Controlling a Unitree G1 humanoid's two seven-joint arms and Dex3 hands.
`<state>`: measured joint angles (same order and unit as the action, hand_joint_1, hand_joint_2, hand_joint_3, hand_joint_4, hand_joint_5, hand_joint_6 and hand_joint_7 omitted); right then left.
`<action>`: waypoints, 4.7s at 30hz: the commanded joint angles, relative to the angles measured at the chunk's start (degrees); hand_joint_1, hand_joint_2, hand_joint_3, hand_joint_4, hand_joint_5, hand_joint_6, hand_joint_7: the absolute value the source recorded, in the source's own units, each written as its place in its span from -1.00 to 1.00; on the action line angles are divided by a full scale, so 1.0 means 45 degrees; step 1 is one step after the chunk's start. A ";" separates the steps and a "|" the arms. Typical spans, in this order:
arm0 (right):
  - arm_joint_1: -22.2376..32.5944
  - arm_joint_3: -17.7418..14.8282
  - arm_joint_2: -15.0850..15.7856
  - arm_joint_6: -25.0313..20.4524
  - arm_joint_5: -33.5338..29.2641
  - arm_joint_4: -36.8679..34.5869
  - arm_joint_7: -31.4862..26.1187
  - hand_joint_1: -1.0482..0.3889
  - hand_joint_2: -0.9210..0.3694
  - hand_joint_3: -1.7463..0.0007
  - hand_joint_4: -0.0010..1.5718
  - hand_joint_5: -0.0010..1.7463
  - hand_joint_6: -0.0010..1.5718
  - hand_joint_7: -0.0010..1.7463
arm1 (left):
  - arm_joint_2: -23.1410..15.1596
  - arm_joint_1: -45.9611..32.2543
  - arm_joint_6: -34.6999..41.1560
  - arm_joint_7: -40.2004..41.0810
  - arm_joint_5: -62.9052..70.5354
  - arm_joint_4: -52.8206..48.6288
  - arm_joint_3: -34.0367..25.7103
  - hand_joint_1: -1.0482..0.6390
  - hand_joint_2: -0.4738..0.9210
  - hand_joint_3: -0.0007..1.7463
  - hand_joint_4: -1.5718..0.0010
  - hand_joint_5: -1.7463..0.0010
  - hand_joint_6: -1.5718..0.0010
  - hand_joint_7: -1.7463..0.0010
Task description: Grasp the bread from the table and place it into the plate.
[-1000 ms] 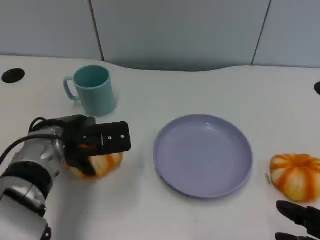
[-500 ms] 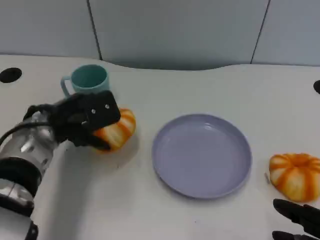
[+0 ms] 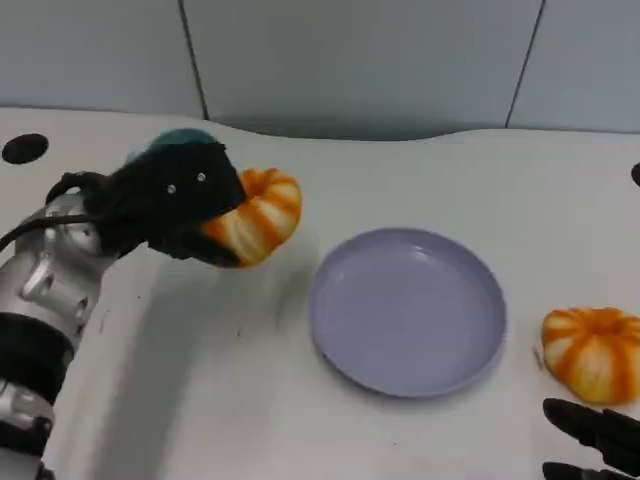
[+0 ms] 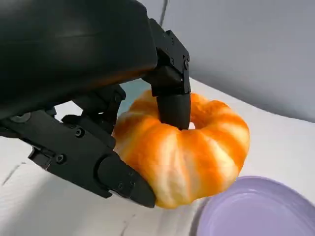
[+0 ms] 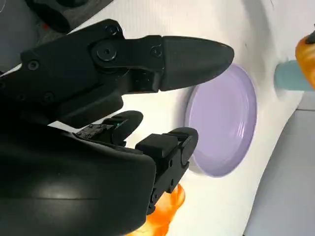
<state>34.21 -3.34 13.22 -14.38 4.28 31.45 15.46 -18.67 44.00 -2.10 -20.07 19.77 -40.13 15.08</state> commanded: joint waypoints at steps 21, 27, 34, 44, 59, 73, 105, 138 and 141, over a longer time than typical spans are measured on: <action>-0.0102 0.0524 -0.0192 0.0059 -0.0327 -0.0103 -0.0304 -0.26 -1.00 0.45 -0.15 -0.98 -0.39 -0.99 | 0.3884 0.2048 -0.1094 0.0727 0.2137 -0.2821 0.3120 0.17 0.87 -0.99 -0.14 -1.00 0.10 -1.00; 0.0030 0.0621 -0.0224 0.0206 -0.0405 0.0002 -0.0287 -0.26 -1.00 0.45 -0.15 -0.98 -0.40 -1.00 | 0.4312 0.2086 -0.1663 0.1088 0.2785 -0.4128 0.3724 0.16 0.88 -0.98 -0.10 -1.00 0.09 -1.00; 0.0165 0.0704 -0.0359 -0.0008 -0.0474 0.0255 -0.0382 -0.25 -1.00 0.45 -0.15 -0.98 -0.40 -1.00 | 0.4307 0.2185 -0.2741 0.1294 0.3513 -0.5282 0.4378 0.14 0.93 -0.96 0.02 -1.00 0.24 -1.00; 0.0270 0.0720 -0.0300 0.0039 -0.0478 0.0340 -0.0363 -0.24 -1.00 0.44 -0.16 -0.99 -0.41 -1.00 | 0.3960 0.2556 -0.4320 0.1189 0.4057 -0.5922 0.4911 -0.45 0.92 -1.00 0.67 0.39 0.35 0.62; 0.0168 0.0586 -0.0256 0.0069 -0.0393 0.0176 -0.0297 -0.24 -1.00 0.44 -0.17 -0.99 -0.40 -1.00 | 0.3592 0.2989 -0.5249 0.1292 0.3528 -0.5673 0.4077 -0.79 1.00 -0.87 1.00 1.00 0.93 1.00; -0.0001 0.0503 -0.0307 0.0247 -0.0348 -0.0126 -0.0233 -0.21 -1.00 0.43 -0.15 -0.98 -0.41 -1.00 | 0.1259 0.1676 -0.5526 -0.2963 -0.0735 -0.1146 0.0973 -0.66 1.00 -0.87 0.78 0.88 0.69 0.91; -0.0082 -0.0200 -0.0053 0.0405 0.0071 -0.0607 0.0250 -0.26 -1.00 0.45 -0.15 -0.99 -0.39 -0.99 | -0.1115 -0.8683 0.2347 -0.2358 -0.5364 0.6688 -0.3736 -0.43 1.00 -0.77 0.40 0.25 0.48 0.97; -0.0522 -0.0601 0.0129 0.0061 0.0180 -0.1119 0.0362 -0.26 -1.00 0.46 -0.17 -0.99 -0.38 -1.00 | -0.1186 -0.9278 0.4103 -0.1365 -0.2929 0.7679 -0.1867 -0.28 1.00 -0.44 0.26 -1.00 0.56 -1.00; -0.0554 -0.0633 0.0155 0.0097 0.0156 -0.1180 0.0381 -0.26 -1.00 0.46 -0.16 -0.99 -0.38 -0.99 | -0.1146 -0.9249 0.4536 -0.1333 -0.2905 0.7814 -0.1893 -0.29 1.00 -0.45 0.28 -1.00 0.57 -1.00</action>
<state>31.94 -5.44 13.20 -14.51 4.44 26.70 17.02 -23.37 2.37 17.02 -26.57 6.33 -4.78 6.54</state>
